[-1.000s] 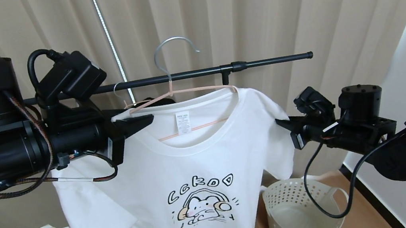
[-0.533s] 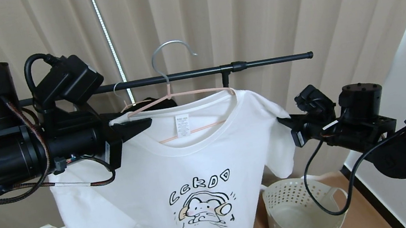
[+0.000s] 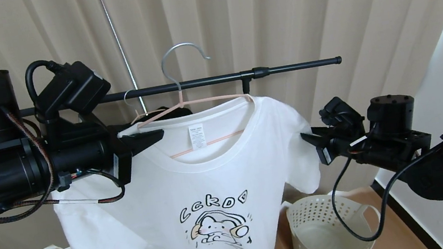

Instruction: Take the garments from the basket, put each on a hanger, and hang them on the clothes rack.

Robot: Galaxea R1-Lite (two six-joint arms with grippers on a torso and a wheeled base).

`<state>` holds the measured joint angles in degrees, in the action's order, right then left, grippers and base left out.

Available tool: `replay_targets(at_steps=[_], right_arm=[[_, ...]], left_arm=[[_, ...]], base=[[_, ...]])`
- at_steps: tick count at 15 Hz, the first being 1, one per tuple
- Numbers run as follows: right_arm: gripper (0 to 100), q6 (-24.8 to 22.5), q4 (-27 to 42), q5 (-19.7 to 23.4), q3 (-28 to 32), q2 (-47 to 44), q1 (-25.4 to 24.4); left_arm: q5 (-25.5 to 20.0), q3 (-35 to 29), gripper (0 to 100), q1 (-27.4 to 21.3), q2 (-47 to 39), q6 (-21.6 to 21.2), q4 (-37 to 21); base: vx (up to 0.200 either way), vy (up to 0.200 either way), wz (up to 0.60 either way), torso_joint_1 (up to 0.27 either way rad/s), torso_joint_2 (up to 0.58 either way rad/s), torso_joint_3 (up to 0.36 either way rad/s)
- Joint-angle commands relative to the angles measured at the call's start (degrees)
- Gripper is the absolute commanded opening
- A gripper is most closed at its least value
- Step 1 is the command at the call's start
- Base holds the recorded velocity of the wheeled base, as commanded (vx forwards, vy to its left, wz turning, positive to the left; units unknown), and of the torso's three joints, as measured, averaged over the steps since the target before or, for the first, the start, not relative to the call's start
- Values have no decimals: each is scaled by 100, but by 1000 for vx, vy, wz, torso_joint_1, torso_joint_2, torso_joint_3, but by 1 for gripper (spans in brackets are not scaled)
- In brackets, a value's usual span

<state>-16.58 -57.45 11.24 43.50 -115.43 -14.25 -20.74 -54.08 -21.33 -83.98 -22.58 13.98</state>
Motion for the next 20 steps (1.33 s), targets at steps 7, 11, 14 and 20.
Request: replay_targets(at_steps=[7, 11, 14, 20], right_arm=[[100, 14, -3, 36, -157, 777, -34], [100, 41, -11, 27, -263, 1058, -166], [100, 41, -3, 19, -289, 1216, -166], [100, 41, -11, 10, -289, 1322, -166]], left_arm=[[175, 240, 0, 129, -110, 148, -1], [351, 468, 0, 244, -110, 509, -1], [562, 706, 0, 323, -83, 772, -1], [738, 855, 0, 419, -119, 1177, -1]], base=[[0, 0, 0, 0, 0, 0], [0, 0, 0, 0, 0, 0], [0, 0, 0, 0, 0, 0], [0, 0, 0, 0, 0, 0]])
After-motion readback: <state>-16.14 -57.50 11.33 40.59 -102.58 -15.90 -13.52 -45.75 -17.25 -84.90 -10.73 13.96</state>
